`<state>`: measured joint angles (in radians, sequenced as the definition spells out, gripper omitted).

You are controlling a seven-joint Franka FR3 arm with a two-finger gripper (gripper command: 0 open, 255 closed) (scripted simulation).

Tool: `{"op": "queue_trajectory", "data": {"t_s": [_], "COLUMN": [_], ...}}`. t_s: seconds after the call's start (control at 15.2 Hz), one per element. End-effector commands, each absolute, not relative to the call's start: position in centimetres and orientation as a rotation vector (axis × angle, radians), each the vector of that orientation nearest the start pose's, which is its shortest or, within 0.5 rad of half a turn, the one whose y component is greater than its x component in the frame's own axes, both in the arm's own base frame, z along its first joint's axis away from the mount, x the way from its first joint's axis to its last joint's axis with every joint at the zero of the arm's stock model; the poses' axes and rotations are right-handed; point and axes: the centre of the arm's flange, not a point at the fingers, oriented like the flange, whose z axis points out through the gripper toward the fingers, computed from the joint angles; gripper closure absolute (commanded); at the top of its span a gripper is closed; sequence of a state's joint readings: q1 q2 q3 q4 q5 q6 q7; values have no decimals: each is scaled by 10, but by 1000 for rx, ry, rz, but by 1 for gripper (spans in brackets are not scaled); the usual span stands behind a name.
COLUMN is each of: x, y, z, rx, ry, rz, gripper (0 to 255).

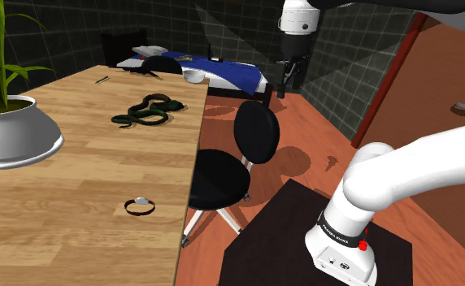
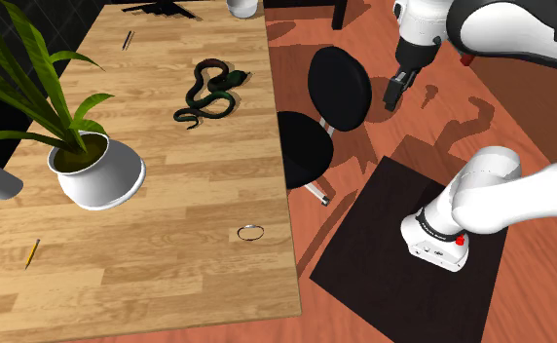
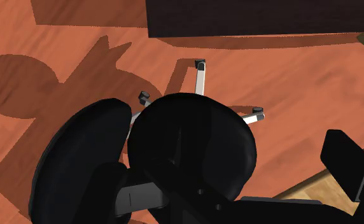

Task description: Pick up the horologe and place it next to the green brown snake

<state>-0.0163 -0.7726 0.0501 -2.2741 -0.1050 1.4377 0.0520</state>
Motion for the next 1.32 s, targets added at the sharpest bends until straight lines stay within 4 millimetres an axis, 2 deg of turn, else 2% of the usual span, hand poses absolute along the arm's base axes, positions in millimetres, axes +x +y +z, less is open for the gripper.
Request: {"op": "queue_trajectory", "data": {"t_s": [0.0,0.59,1.25], "x": [297,305,332], "y": [3,114,233], "z": [614,562,499], "rx": [-3281,-3303,-3308], "ry": [72,288,531], "rz": [97,59,15], "gripper": [0,0,0]}}
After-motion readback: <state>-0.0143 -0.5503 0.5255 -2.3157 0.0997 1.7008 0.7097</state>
